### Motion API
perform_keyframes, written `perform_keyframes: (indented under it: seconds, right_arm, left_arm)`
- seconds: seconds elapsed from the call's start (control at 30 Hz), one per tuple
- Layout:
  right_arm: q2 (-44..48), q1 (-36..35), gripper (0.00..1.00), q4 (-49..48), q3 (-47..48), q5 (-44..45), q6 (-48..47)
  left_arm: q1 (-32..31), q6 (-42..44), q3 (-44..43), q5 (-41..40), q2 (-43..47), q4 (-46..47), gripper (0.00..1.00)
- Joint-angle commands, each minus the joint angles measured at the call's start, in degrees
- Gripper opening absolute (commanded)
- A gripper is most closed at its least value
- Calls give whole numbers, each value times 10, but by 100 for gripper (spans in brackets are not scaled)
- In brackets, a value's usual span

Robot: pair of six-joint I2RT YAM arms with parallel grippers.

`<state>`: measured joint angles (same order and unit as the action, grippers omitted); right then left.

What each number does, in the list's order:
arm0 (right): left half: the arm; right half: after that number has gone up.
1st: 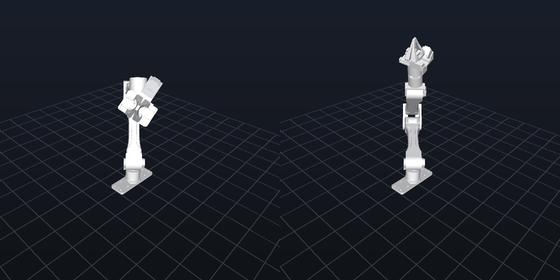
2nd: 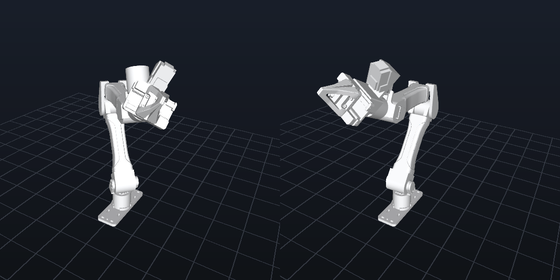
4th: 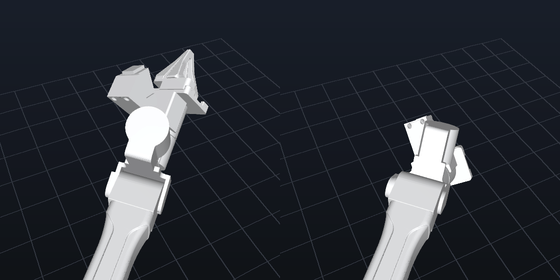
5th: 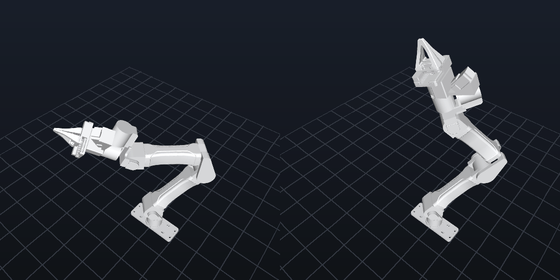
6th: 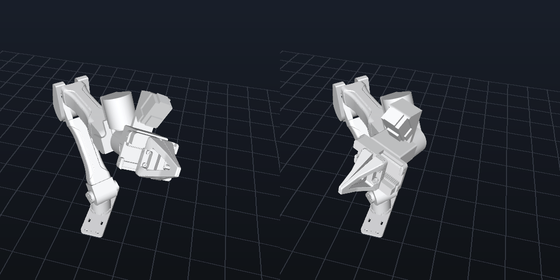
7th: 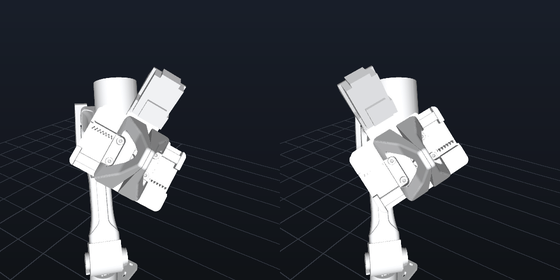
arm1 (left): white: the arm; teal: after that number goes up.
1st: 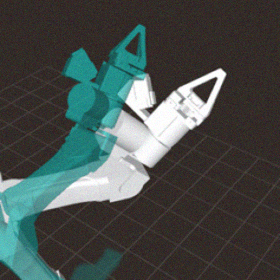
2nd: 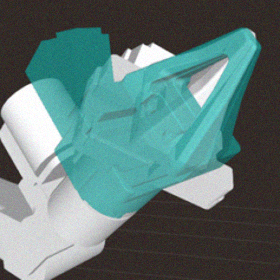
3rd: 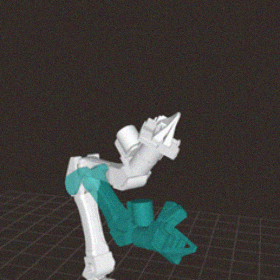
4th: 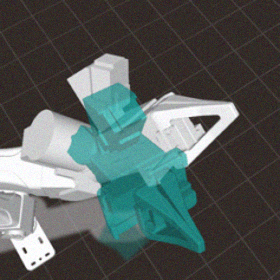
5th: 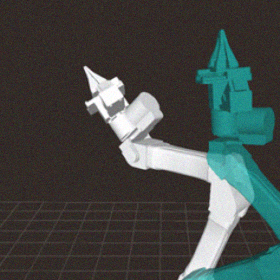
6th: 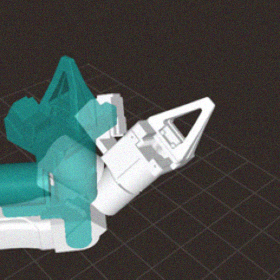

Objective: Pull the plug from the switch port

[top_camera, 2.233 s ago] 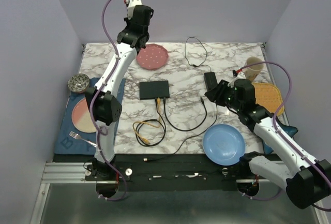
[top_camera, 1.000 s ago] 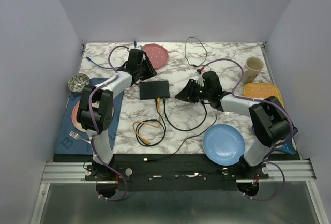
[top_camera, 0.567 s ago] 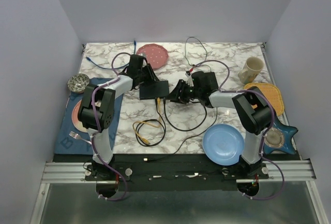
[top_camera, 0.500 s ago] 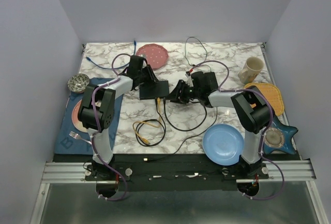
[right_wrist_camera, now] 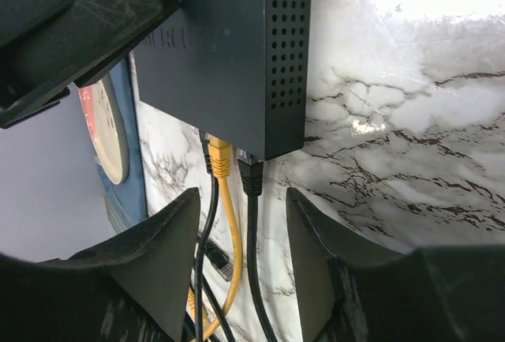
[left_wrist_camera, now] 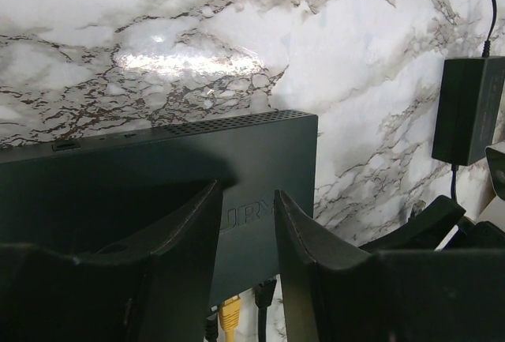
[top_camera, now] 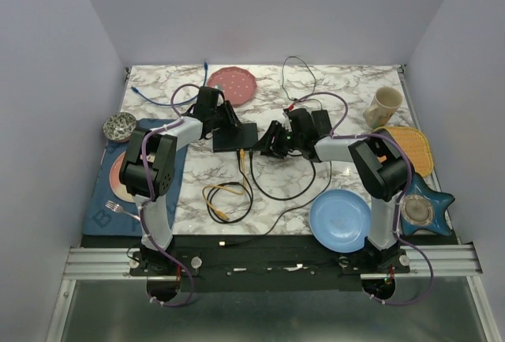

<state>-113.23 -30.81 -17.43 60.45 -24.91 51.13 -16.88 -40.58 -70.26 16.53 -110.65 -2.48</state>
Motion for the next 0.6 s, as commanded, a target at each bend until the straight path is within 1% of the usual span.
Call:
perform_keyframes:
  seconds: [0.0, 0.23, 0.57]
  right_arm:
    - [-23, -7, 57, 20, 13, 14, -1]
    - [-61, -9, 53, -9, 30, -21, 40]
    - [-84, -9, 46, -27, 53, -27, 72]
  left_arm:
    - [3, -5, 10, 16, -5, -5, 48]
    - [3, -13, 28, 21, 0, 1, 48]
    - [3, -18, 41, 25, 3, 2, 48]
